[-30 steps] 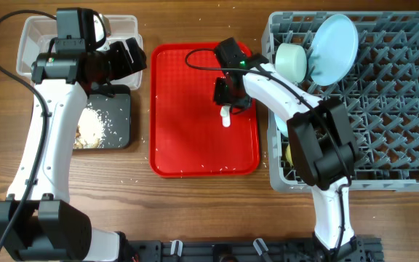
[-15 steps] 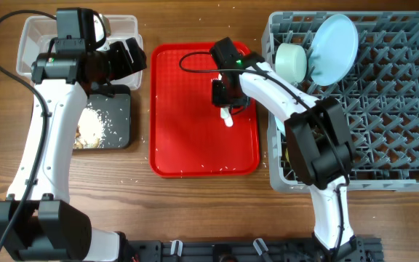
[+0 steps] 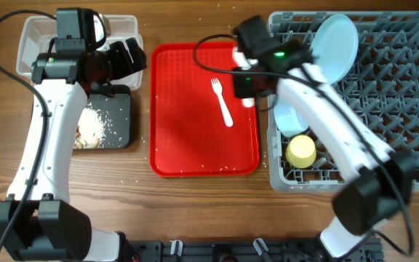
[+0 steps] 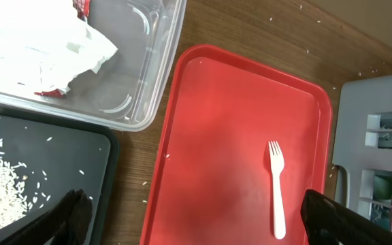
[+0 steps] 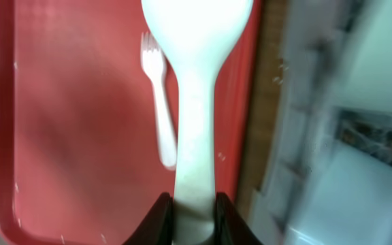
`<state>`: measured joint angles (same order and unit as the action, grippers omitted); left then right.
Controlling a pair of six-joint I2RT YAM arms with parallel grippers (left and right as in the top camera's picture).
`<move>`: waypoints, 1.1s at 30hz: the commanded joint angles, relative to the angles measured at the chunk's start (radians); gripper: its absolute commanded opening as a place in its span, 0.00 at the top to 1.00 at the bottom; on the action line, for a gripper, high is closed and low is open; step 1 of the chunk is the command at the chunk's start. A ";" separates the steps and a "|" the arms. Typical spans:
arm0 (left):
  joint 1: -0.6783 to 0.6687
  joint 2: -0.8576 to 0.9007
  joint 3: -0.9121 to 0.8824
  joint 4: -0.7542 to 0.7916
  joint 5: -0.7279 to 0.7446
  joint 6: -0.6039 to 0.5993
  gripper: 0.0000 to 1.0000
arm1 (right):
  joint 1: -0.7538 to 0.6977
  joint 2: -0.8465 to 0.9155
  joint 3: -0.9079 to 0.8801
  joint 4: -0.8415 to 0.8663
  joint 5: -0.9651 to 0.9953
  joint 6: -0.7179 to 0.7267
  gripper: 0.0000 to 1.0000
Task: Sort waste into correct bins and load items into the dishwasher rack
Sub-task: 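Insert the white spoon into the rack with the right gripper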
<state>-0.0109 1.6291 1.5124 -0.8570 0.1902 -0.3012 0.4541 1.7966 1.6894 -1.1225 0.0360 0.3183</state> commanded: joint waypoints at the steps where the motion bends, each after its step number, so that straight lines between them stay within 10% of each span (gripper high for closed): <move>1: 0.005 -0.011 0.013 0.003 -0.005 0.005 0.00 | -0.075 -0.152 0.011 -0.147 0.088 -0.057 0.96; 17: 0.005 -0.011 0.013 0.003 -0.005 0.005 0.00 | -0.333 -0.218 -0.407 -0.198 0.255 -0.054 0.95; 19: 0.005 -0.011 0.013 0.003 -0.005 0.005 0.00 | -0.334 -0.218 -0.407 -0.187 0.255 -0.057 0.85; 21: 0.005 -0.011 0.013 0.003 -0.005 0.005 0.00 | -0.334 -0.218 -0.407 -0.174 0.255 -0.057 0.53; 28: 0.005 -0.011 0.013 0.003 -0.005 0.005 0.00 | -0.334 -0.219 -0.298 -0.148 0.219 -0.071 0.52; 33: 0.005 -0.011 0.013 0.003 -0.005 0.005 0.00 | -0.285 -0.219 -0.018 -0.043 -0.205 -0.169 0.58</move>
<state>-0.0109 1.6291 1.5124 -0.8562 0.1902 -0.3012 0.1246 1.5856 1.5383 -1.2423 0.1150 0.2008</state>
